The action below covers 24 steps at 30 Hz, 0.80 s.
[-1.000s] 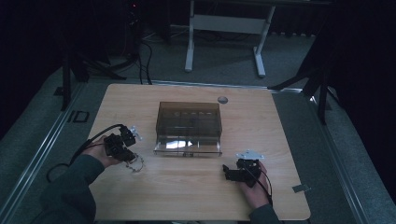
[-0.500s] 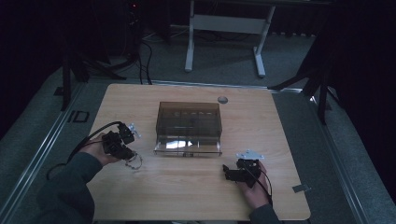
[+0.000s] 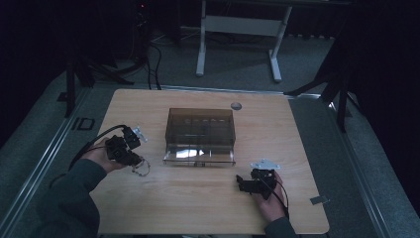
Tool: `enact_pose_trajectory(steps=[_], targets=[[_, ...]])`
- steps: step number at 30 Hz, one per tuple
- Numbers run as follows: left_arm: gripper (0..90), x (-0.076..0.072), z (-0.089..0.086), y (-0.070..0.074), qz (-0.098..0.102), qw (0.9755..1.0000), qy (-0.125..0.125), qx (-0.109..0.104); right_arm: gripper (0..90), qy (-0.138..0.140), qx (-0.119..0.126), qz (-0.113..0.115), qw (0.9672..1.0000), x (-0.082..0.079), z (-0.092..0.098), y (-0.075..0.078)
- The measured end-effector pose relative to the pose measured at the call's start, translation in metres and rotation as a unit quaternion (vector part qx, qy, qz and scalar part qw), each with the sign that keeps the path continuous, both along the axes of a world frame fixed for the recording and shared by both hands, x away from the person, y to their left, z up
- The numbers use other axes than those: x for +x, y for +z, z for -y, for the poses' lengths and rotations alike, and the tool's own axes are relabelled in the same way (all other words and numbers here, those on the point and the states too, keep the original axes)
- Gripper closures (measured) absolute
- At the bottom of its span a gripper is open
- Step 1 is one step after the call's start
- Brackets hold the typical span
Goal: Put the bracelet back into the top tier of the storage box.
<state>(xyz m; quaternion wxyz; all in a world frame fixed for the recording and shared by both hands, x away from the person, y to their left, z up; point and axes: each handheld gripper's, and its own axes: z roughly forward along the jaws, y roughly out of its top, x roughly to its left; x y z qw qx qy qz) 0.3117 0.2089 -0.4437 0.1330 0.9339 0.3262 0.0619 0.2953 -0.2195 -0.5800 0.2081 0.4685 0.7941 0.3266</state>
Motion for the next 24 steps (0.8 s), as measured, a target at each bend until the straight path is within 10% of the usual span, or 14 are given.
enact_pose_trajectory(steps=[24], targets=[[83.4, 0.002, 0.003, 0.026, 0.017, 0.9998, -0.01, -0.006, 11.2, 0.0, 0.0, 0.0, 1.0, 0.0, 0.0, 0.0]])
